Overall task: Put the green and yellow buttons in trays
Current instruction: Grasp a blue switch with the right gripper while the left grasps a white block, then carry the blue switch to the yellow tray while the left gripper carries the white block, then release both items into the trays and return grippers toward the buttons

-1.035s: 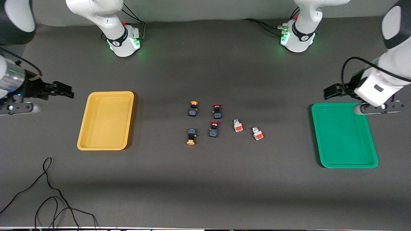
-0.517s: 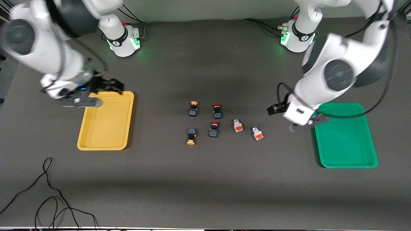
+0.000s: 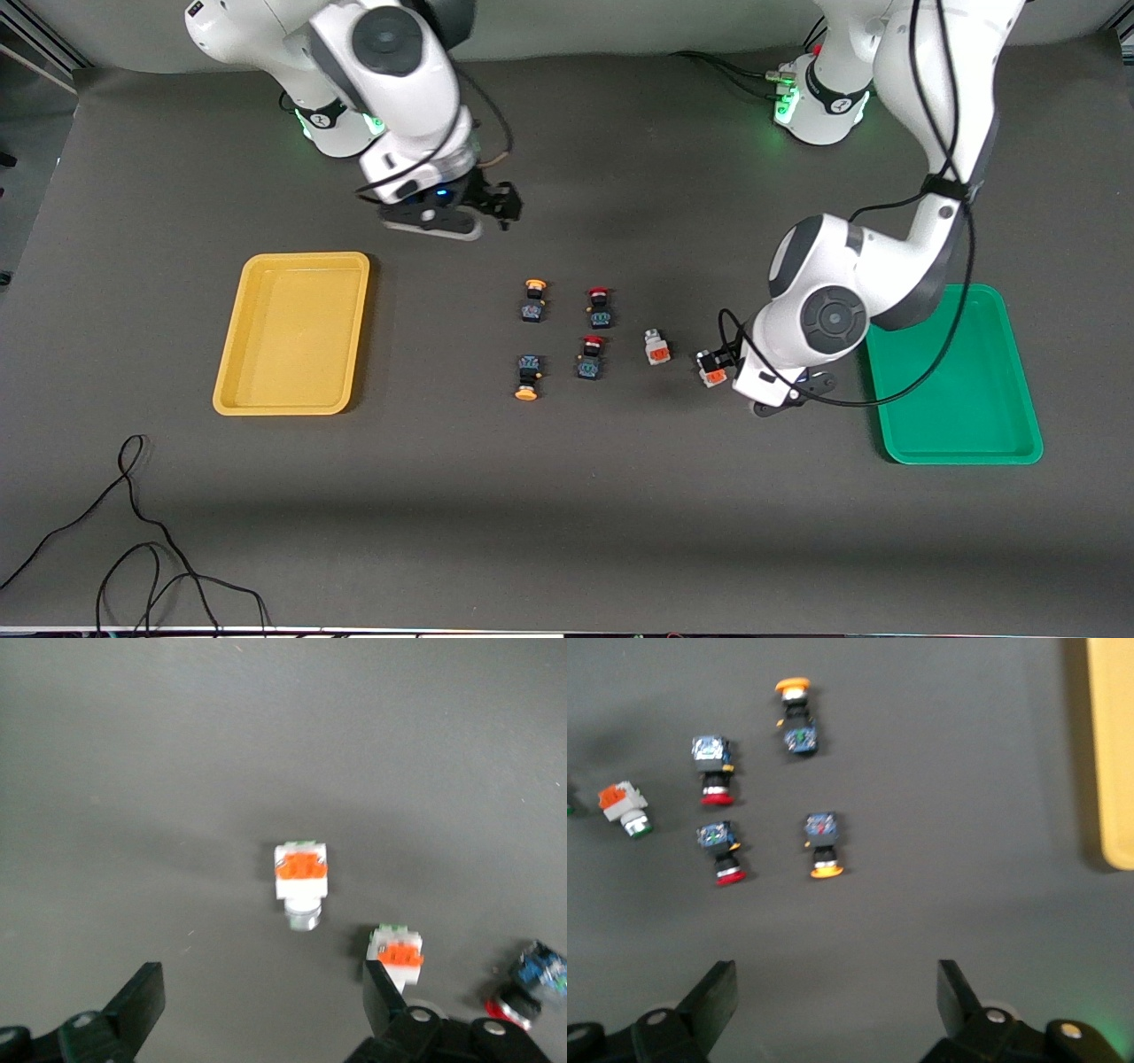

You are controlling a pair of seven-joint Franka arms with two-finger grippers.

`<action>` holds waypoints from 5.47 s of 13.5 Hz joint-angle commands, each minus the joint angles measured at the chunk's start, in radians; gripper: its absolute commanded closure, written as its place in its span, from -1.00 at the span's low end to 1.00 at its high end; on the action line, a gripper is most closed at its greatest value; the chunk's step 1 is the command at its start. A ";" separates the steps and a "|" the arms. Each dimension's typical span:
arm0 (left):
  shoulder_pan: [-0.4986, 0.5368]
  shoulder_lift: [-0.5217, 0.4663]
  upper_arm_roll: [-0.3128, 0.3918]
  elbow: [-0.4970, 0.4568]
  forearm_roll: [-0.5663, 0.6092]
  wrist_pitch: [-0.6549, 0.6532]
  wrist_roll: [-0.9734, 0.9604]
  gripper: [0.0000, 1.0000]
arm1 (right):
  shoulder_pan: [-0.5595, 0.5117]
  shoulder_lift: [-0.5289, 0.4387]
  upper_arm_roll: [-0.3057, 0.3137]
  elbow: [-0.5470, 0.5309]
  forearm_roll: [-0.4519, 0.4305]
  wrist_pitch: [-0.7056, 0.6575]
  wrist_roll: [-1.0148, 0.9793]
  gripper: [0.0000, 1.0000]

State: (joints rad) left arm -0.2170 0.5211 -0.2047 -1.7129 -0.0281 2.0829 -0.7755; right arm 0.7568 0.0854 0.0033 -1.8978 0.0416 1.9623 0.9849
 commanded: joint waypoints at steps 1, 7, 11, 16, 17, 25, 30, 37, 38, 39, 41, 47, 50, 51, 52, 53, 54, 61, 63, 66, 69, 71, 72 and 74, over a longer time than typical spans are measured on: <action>-0.019 0.043 0.007 -0.040 0.014 0.113 -0.057 -1.00 | 0.039 0.057 -0.016 0.008 0.000 0.059 0.046 -1.00; -0.038 0.132 0.013 -0.062 0.059 0.225 -0.059 -1.00 | 0.036 0.252 -0.022 -0.045 -0.074 0.294 0.034 -1.00; -0.038 0.154 0.028 -0.077 0.073 0.282 -0.059 0.17 | 0.029 0.388 -0.023 -0.118 -0.112 0.541 0.034 -1.00; -0.028 0.139 0.028 -0.074 0.073 0.263 -0.059 1.00 | 0.027 0.465 -0.032 -0.112 -0.115 0.642 0.031 -0.97; -0.028 0.123 0.027 -0.073 0.073 0.258 -0.059 1.00 | 0.026 0.465 -0.032 -0.109 -0.115 0.642 0.029 -0.81; -0.006 -0.104 0.028 0.063 0.071 -0.243 0.040 1.00 | -0.013 0.418 -0.039 -0.075 -0.109 0.569 -0.030 0.53; 0.145 -0.170 0.027 0.266 0.071 -0.567 0.345 1.00 | -0.048 0.298 -0.046 0.142 -0.030 0.123 -0.144 0.53; 0.516 -0.168 0.028 0.214 0.118 -0.552 0.916 1.00 | -0.264 0.114 -0.225 0.152 0.053 -0.160 -0.816 0.53; 0.546 -0.155 0.030 0.185 0.138 -0.502 0.973 1.00 | -0.263 0.093 -0.300 0.132 0.053 -0.163 -0.941 0.53; 0.583 -0.145 0.030 0.146 0.172 -0.435 1.017 1.00 | -0.263 0.082 -0.368 0.111 0.053 -0.161 -1.045 0.53; 0.617 -0.133 0.031 0.043 0.223 -0.272 1.047 1.00 | -0.261 0.085 -0.475 0.073 0.052 -0.134 -1.175 0.53; 0.671 -0.061 0.039 -0.172 0.243 0.122 1.047 1.00 | -0.316 0.179 -0.612 -0.219 0.110 0.312 -1.455 0.53; 0.688 -0.015 0.041 -0.212 0.243 0.238 1.047 1.00 | -0.333 0.347 -0.611 -0.207 0.330 0.383 -1.621 0.53; 0.694 -0.004 0.041 -0.217 0.243 0.259 1.049 1.00 | -0.333 0.379 -0.611 -0.199 0.354 0.394 -1.634 0.53; 0.694 -0.001 0.039 -0.217 0.243 0.264 1.049 1.00 | -0.333 0.388 -0.611 -0.195 0.354 0.394 -1.634 0.53; 0.694 0.002 0.041 -0.217 0.243 0.264 1.049 1.00 | -0.333 0.390 -0.609 -0.195 0.354 0.394 -1.634 0.45; 0.694 0.005 0.041 -0.217 0.243 0.266 1.049 1.00 | -0.335 0.398 -0.609 -0.193 0.356 0.394 -1.631 0.03; 0.691 -0.006 0.039 -0.212 0.241 0.244 1.050 -0.97 | -0.320 0.373 -0.641 0.023 0.344 0.068 -1.490 -1.00; 0.689 -0.024 0.038 -0.206 0.243 0.211 1.050 -0.97 | -0.320 0.375 -0.641 0.159 0.281 -0.076 -1.422 -1.00; 0.682 -0.096 0.031 -0.192 0.241 0.107 1.050 -0.97 | -0.236 0.373 -0.638 0.264 0.264 -0.164 -1.317 -0.99; 0.679 -0.185 -0.005 -0.130 0.228 -0.094 1.046 -0.91 | -0.085 0.382 -0.635 0.290 0.279 -0.154 -1.110 -0.99; 0.677 -0.225 -0.065 -0.039 0.208 -0.264 1.006 -0.87 | 0.017 0.414 -0.629 0.334 0.306 -0.128 -0.929 -0.99; 0.674 -0.222 -0.087 0.040 0.182 -0.373 0.952 -0.90 | 0.076 0.437 -0.629 0.345 0.329 -0.093 -0.843 -0.99; 0.654 -0.213 -0.130 0.148 0.140 -0.521 0.876 -0.89 | 0.151 0.479 -0.620 0.379 0.345 -0.042 -0.664 -0.99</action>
State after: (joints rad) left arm 0.4606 0.2867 -0.3105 -1.6685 0.1475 1.6808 0.1750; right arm 0.8575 0.5002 -0.6107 -1.5791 0.3576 1.8901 0.1811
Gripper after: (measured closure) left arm 0.048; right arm 0.000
